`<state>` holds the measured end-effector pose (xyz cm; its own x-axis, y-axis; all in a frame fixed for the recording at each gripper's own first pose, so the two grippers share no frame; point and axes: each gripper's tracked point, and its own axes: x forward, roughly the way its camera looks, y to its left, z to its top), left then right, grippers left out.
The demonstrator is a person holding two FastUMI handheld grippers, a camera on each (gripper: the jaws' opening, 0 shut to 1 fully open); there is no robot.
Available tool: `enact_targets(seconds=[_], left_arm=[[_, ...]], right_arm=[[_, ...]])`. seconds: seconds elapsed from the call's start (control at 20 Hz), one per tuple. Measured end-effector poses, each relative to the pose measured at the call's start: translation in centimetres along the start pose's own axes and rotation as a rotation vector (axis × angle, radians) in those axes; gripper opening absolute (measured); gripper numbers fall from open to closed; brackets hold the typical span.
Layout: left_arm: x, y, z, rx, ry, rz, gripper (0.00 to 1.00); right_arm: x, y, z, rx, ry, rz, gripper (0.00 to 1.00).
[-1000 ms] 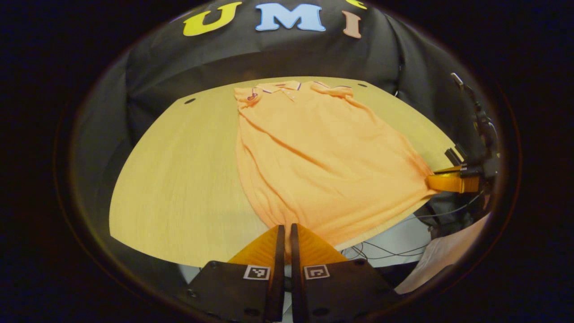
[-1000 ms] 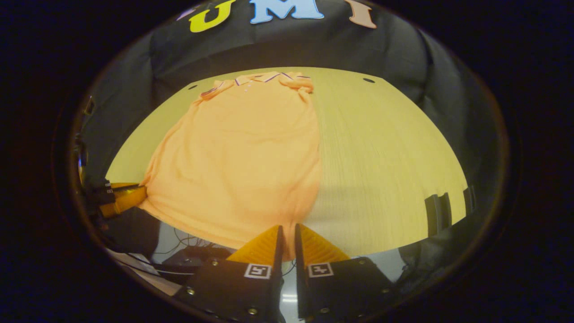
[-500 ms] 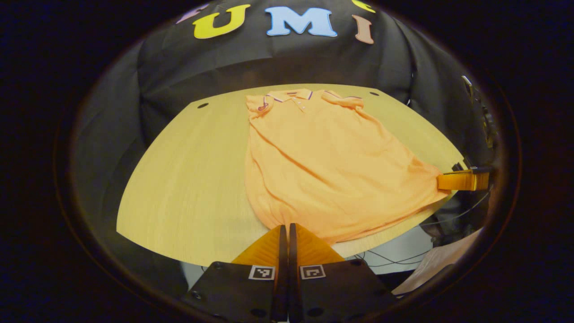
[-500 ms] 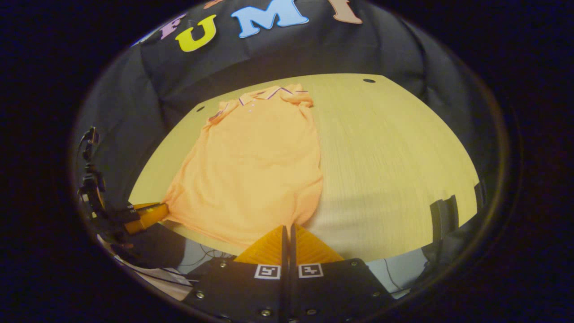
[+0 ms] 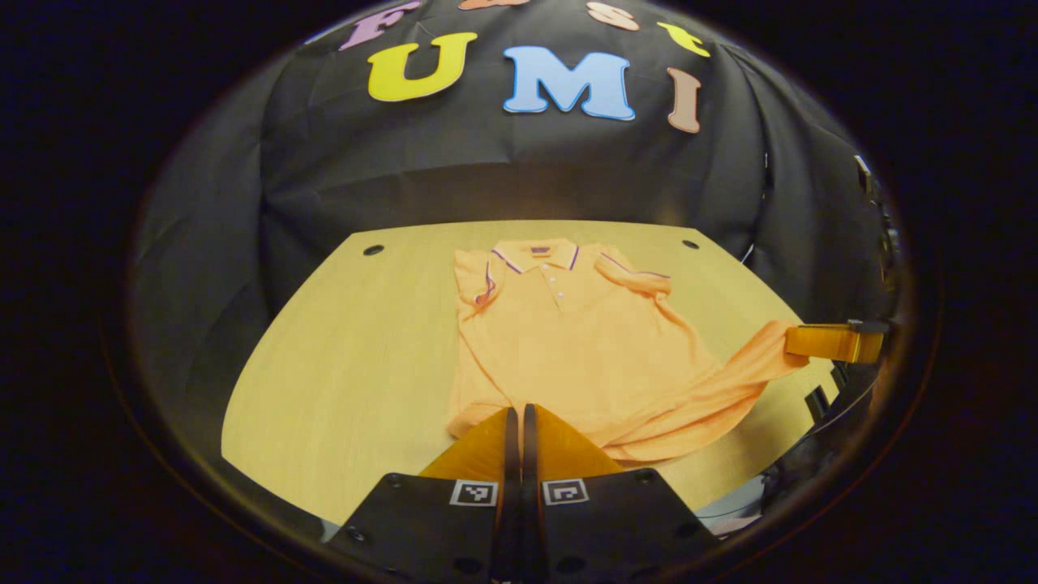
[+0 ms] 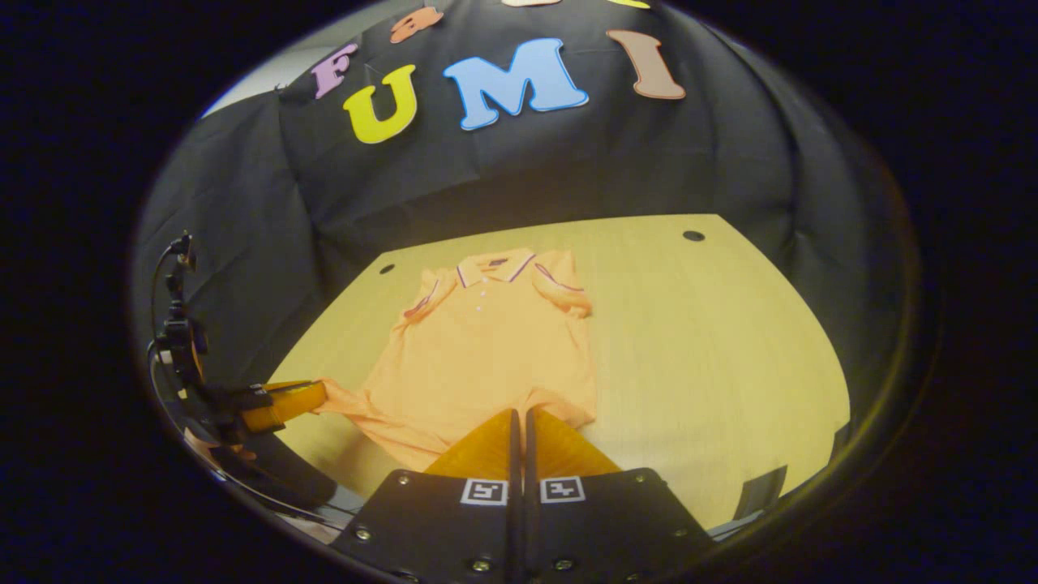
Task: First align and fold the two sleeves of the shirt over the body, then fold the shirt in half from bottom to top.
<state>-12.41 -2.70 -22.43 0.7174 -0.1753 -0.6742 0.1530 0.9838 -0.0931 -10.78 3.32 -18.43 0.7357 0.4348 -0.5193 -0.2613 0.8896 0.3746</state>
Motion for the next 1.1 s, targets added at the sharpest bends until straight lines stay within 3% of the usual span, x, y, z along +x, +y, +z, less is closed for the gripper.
enact_targets(seconds=[0.55, 1.1], left_arm=[[9.9, 2.1, 14.1, 0.084, -0.11, -0.092, 0.06], [18.3, 5.1, 21.4, 0.079, -0.188, 0.022, 0.06]], right_arm=[[10.2, -0.5, 12.6, 0.002, -0.102, -0.12, 0.0], [18.5, -2.2, 18.4, -0.052, -0.095, -0.117, 0.0]])
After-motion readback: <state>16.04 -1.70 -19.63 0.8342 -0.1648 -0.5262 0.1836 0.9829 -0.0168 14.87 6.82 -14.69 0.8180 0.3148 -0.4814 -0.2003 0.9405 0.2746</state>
